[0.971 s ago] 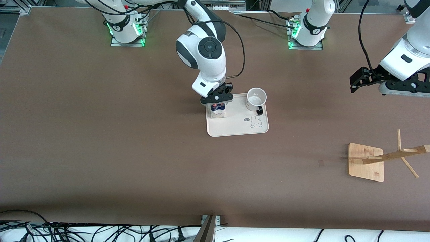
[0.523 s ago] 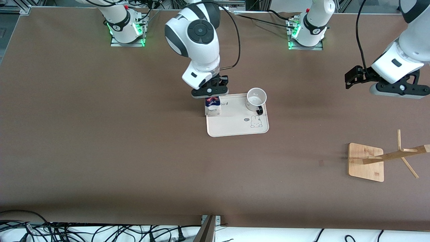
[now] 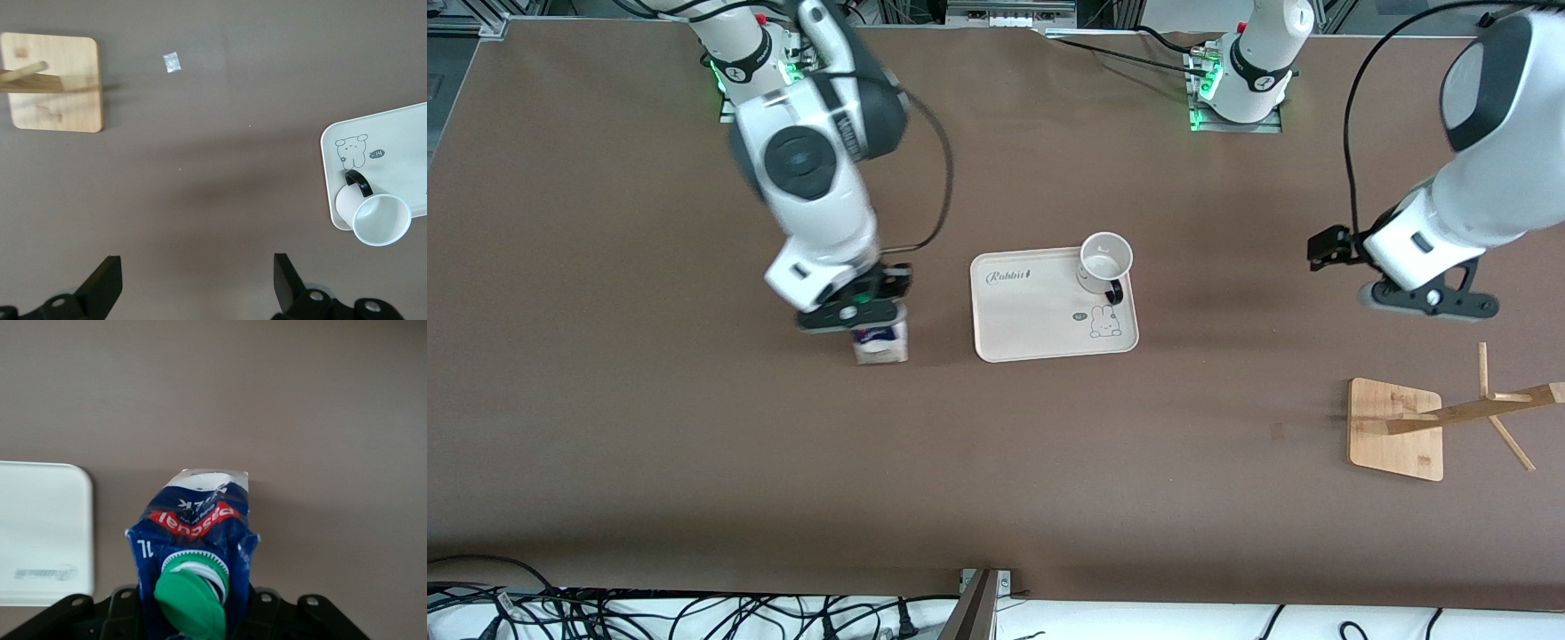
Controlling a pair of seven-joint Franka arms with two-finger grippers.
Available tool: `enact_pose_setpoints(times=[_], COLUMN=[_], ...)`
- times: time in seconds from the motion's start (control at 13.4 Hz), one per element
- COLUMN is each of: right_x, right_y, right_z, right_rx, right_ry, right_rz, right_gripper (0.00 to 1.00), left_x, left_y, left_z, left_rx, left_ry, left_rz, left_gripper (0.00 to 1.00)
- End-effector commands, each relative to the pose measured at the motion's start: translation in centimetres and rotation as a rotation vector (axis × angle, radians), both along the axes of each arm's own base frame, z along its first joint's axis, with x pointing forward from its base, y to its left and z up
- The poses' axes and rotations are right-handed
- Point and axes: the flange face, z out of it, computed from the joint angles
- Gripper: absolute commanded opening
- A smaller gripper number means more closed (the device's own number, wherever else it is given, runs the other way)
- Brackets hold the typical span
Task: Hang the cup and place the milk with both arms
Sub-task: 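Set the carton down with the right gripper while the left gripper reaches the mug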
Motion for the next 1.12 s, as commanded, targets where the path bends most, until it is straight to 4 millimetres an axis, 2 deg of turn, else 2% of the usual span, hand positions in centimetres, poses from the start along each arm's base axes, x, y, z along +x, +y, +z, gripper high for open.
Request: enact_pose_setpoints(times=[0.0, 0.07, 0.22, 0.37, 0.6, 0.67, 0.82, 0.97, 1.05], right_x=[-1.2, -1.6, -2.7, -3.6, -4.5, -4.7, -4.8, -4.7, -4.7], right_y=[-8.0, -11.0, -16.6, -19.3, -23.0, -23.9, -24.2, -24.1, -24.1], right_z=[-0.6, -1.3, -3.5, -5.0, -7.7, -8.3, -8.6, -8.6, -8.5], right_rx=[0.018, 0.025, 0.039, 0.041, 0.034, 0.032, 0.031, 0.037, 0.039], right_ry=[0.044, 0.038, 0.026, 0.034, 0.024, 0.020, 0.019, 0.018, 0.020], right_rz=[0.050, 0.062, 0.069, 0.055, 0.059, 0.061, 0.056, 0.052, 0.049], right_gripper=[0.44, 0.44, 0.45, 0.46, 0.46, 0.46, 0.48, 0.51, 0.51], left_x=[1.6, 1.2, 0.5, -0.8, -4.9, -5.8, -8.1, -10.5, -11.6], left_y=[-5.5, -8.1, -11.6, -16.0, -23.9, -25.3, -28.4, -30.1, -30.2], left_z=[-1.5, -2.1, -2.9, -5.3, -8.5, -9.5, -11.1, -14.1, -15.7], left_rx=[0.019, 0.031, 0.048, 0.058, 0.128, 0.148, 0.157, 0.175, 0.178], left_ry=[0.010, 0.016, 0.019, 0.040, 0.069, 0.072, 0.035, 0.016, 0.007], left_rz=[0.069, 0.095, 0.132, 0.081, 0.125, 0.159, 0.227, 0.289, 0.314], left_gripper=[1.00, 1.00, 1.00, 1.00, 1.00, 1.00, 1.00, 1.00, 1.00])
